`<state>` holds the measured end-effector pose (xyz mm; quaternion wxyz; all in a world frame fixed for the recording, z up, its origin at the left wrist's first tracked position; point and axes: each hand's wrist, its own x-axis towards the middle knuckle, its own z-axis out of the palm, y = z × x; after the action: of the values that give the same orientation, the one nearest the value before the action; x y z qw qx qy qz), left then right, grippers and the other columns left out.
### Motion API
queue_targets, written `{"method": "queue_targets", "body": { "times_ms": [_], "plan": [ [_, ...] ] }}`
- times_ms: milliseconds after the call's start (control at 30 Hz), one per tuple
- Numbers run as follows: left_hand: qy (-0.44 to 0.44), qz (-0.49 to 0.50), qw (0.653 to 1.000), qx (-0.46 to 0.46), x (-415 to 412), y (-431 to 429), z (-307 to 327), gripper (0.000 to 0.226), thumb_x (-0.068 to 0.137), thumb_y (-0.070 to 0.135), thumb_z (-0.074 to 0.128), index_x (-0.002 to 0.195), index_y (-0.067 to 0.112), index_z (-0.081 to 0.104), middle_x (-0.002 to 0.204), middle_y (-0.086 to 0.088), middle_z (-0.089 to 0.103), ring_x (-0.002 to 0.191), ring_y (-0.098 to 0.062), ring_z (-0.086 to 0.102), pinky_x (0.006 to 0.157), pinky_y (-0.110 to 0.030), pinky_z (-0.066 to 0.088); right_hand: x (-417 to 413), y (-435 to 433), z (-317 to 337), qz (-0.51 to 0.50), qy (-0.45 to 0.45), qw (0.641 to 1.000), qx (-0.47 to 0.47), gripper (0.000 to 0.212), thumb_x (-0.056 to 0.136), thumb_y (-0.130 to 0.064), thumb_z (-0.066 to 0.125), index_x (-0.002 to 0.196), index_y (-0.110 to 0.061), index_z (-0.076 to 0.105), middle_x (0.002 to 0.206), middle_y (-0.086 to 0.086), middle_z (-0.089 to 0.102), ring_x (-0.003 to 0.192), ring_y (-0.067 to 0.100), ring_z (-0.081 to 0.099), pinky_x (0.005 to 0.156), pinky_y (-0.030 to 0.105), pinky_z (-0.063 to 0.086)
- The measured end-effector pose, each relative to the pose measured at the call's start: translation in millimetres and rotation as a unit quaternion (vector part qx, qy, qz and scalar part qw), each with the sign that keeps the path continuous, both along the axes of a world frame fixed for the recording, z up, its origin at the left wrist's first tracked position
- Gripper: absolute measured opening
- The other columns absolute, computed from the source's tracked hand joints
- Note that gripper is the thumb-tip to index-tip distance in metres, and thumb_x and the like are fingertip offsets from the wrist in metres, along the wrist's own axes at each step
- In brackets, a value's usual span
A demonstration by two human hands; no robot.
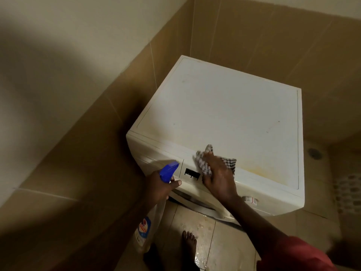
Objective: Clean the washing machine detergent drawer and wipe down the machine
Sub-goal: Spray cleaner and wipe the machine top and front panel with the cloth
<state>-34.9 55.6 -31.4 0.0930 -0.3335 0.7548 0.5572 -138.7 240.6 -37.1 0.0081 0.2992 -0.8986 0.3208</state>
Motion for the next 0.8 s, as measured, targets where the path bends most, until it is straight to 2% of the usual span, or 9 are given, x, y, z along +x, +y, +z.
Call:
{"method": "queue_targets", "body": {
  "times_ms": [100,167,267,367,467,567,700,800],
  "plan": [
    [-0.011,0.000,1.000,-0.001,6.3,-5.1,-2.7,0.025,0.081,0.022,0.079,0.086,0.011,0.058,0.070,-0.005,0.057,0.051,-0.010,0.055,0.046,-0.016,0.047,-3.9,-19.0,2.5,-0.046,-0.024,0.998,-0.018,0.053,0.069,-0.003,0.054,0.122,-0.005,0.063,0.127,0.012,0.063,0.121,0.026,0.057,0.108,0.029,0.039],
    [-0.005,0.001,1.000,-0.006,7.7,-8.5,-2.2,0.026,0.080,0.022,0.080,0.087,0.010,0.058,0.071,-0.006,0.058,0.052,-0.011,0.056,0.047,-0.017,0.047,11.8,-18.2,-0.7,-0.030,-0.012,0.999,-0.012,0.056,0.070,-0.003,0.053,0.125,-0.007,0.062,0.132,0.012,0.060,0.126,0.025,0.052,0.111,0.034,0.038],
    [-0.011,0.015,1.000,-0.003,7.1,-13.8,-3.2,0.028,0.079,0.023,0.080,0.091,0.010,0.059,0.073,-0.006,0.059,0.053,-0.011,0.057,0.045,-0.015,0.047,17.8,-11.1,-5.9,0.006,0.007,1.000,-0.007,0.055,0.073,-0.004,0.055,0.127,-0.011,0.062,0.134,0.009,0.059,0.129,0.022,0.050,0.112,0.034,0.036],
    [-0.005,0.027,1.000,0.001,7.5,-18.0,-3.3,0.028,0.079,0.023,0.080,0.093,0.010,0.060,0.074,-0.007,0.060,0.054,-0.011,0.057,0.045,-0.016,0.048,1.7,-22.8,-3.0,-0.029,0.003,1.000,-0.012,0.057,0.069,-0.002,0.057,0.126,-0.008,0.062,0.131,0.011,0.061,0.123,0.026,0.055,0.109,0.037,0.041],
    [-0.005,0.041,0.999,-0.002,11.7,-21.7,-4.1,0.029,0.079,0.023,0.080,0.095,0.008,0.061,0.073,-0.007,0.061,0.053,-0.012,0.058,0.045,-0.017,0.048,12.3,-30.9,-3.3,-0.045,-0.018,0.999,-0.018,0.056,0.070,-0.003,0.055,0.126,-0.006,0.061,0.131,0.012,0.060,0.125,0.026,0.053,0.112,0.029,0.034],
    [0.000,0.036,0.999,-0.009,13.9,-22.5,-3.0,0.031,0.080,0.023,0.079,0.098,0.006,0.061,0.076,-0.009,0.062,0.052,-0.010,0.057,0.045,-0.016,0.047,27.0,-20.2,-5.8,0.014,0.013,1.000,0.001,0.055,0.075,-0.006,0.054,0.130,-0.010,0.060,0.136,0.009,0.057,0.130,0.022,0.048,0.115,0.023,0.026],
    [0.009,0.042,0.999,-0.014,16.7,-26.1,1.5,0.032,0.081,0.022,0.078,0.104,0.006,0.062,0.086,-0.016,0.068,0.054,-0.011,0.058,0.044,-0.014,0.047,0.2,-36.8,1.7,-0.020,0.005,1.000,-0.021,0.052,0.069,0.001,0.059,0.120,-0.006,0.064,0.123,0.012,0.065,0.117,0.027,0.059,0.106,0.028,0.041],
    [0.014,0.055,0.998,-0.015,18.4,-25.6,2.6,0.032,0.080,0.022,0.080,0.102,0.006,0.063,0.086,-0.016,0.068,0.057,-0.013,0.060,0.044,-0.015,0.047,12.3,-40.5,0.1,-0.020,-0.005,1.000,-0.013,0.053,0.069,0.002,0.058,0.122,-0.006,0.062,0.126,0.013,0.063,0.120,0.026,0.057,0.108,0.030,0.040]
  ]
}}
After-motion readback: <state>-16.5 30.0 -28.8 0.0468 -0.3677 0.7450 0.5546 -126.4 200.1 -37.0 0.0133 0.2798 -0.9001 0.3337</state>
